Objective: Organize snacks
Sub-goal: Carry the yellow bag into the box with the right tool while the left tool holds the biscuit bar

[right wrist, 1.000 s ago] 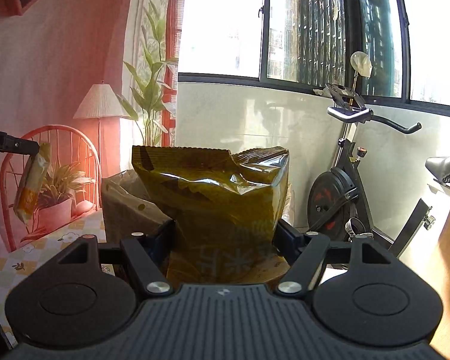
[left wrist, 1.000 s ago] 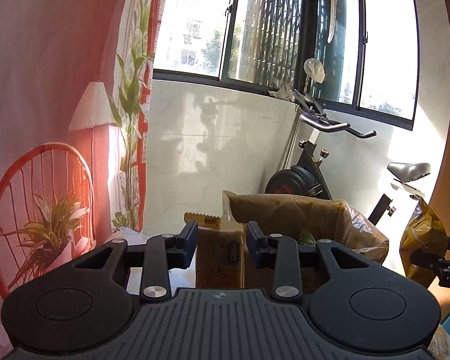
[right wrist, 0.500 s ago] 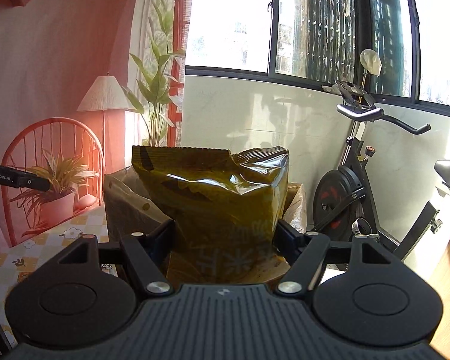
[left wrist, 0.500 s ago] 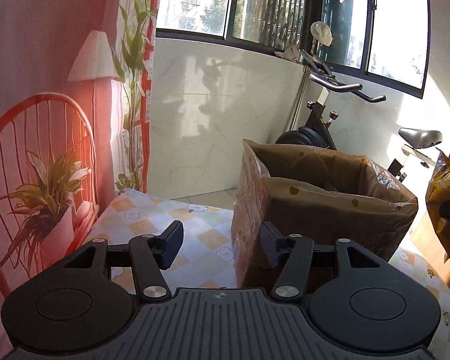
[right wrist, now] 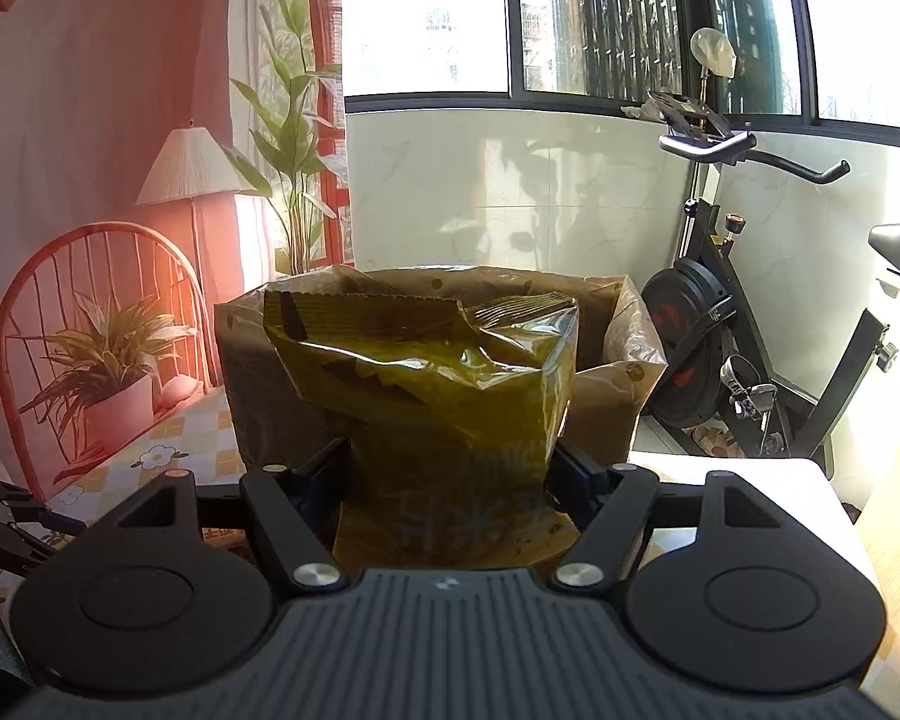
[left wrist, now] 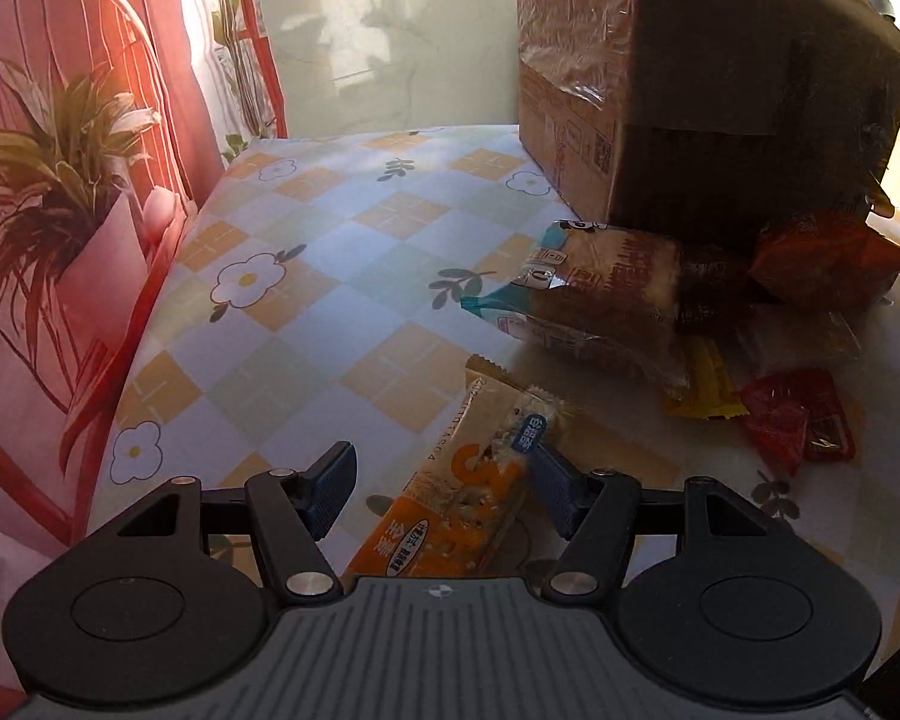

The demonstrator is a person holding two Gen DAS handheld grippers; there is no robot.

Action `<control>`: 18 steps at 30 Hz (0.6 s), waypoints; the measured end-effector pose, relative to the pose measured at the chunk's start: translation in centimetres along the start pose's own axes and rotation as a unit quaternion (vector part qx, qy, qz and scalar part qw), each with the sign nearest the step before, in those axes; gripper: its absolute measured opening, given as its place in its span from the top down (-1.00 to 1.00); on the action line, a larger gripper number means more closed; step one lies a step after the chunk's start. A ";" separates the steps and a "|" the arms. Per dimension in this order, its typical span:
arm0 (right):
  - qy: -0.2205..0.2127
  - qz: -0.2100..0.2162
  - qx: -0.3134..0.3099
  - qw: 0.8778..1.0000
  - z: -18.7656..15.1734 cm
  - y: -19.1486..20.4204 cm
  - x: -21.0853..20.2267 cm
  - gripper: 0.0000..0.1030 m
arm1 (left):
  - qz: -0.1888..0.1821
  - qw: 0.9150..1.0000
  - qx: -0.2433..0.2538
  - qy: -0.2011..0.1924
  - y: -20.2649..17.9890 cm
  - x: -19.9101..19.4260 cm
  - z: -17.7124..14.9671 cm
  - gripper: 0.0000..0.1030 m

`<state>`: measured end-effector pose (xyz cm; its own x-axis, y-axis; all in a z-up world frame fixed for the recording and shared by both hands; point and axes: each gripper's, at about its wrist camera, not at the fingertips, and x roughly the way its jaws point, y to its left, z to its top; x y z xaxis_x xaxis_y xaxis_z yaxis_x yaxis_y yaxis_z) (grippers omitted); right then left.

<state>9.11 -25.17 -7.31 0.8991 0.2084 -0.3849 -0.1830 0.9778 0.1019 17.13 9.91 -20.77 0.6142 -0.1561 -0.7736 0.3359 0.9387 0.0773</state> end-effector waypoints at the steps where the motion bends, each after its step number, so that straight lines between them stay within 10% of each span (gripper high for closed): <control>1: 0.002 0.000 0.001 1.000 0.0 0.1 0.1 -0.41 | -0.002 1.000 -0.001 0.003 0.0 0.4 0.0 -0.31; 5: 0.006 -0.003 0.002 1.000 -0.1 0.2 0.2 -0.41 | -0.001 1.000 0.023 0.015 -0.7 1.7 -0.2 -0.25; 8: 0.007 -0.006 0.002 1.000 -0.1 0.2 0.1 -0.41 | -0.008 1.000 0.018 0.008 -0.7 1.3 0.1 0.26; 18: -0.038 -0.016 -0.002 0.999 1.6 -0.6 -1.9 -0.41 | -0.055 0.987 -0.092 -0.119 1.3 -7.8 3.1 0.27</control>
<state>8.13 -26.18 -5.18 0.9321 0.1756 -0.3168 -0.1557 0.9840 0.0872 15.01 11.39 -12.68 0.7387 -0.3072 -0.5999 0.2875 0.9487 -0.1319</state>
